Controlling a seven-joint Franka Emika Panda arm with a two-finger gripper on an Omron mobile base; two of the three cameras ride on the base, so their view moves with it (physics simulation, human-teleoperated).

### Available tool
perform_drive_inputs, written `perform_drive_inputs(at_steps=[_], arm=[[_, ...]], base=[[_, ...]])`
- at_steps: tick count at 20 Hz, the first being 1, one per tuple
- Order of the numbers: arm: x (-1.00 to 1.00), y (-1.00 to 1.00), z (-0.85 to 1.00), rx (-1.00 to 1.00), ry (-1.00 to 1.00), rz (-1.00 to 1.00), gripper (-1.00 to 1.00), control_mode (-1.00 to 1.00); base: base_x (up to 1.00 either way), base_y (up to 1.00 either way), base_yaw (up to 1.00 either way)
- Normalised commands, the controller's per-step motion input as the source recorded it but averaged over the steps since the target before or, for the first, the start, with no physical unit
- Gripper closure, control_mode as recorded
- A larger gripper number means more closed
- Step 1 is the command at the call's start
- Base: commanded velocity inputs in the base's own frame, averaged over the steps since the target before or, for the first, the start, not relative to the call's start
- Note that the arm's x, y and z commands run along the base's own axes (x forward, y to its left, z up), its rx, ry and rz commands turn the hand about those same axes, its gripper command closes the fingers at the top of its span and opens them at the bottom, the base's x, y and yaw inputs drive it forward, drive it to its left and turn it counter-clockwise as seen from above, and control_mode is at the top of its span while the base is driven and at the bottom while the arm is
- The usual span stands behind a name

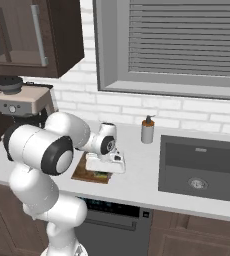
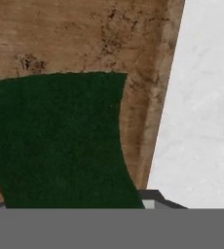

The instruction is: Pick up the sponge from the counter and clean the cutting board by briefly scrubbing or pressing down on the cutting board. Once finished, release the sponge.

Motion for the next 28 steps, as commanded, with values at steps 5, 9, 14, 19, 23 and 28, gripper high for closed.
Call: perform_drive_inputs(at_steps=[5, 9, 14, 19, 23, 28], arm=[[0.03, -0.02, -0.50, 0.00, -0.45, 0.04, 1.00, -1.00], [0.05, 0.00, -0.39, 0.00, -0.52, 0.06, 1.00, -1.00], [0.21, 0.07, -0.39, 0.00, -0.30, 0.06, 1.00, -1.00], [0.16, 0.25, -0.14, -0.04, -0.10, 0.04, 1.00, -1.00], [0.04, 0.31, 0.12, -0.14, 0.00, 0.01, 1.00, -1.00], [-0.06, 0.59, 0.27, -0.11, -0.09, 0.08, 1.00, -1.00]], base=[[0.00, 0.00, 0.00], [0.00, 0.00, 0.00], [0.00, 0.00, 0.00], [0.00, 0.00, 0.00], [0.00, 0.00, 0.00], [0.00, 0.00, 0.00]])
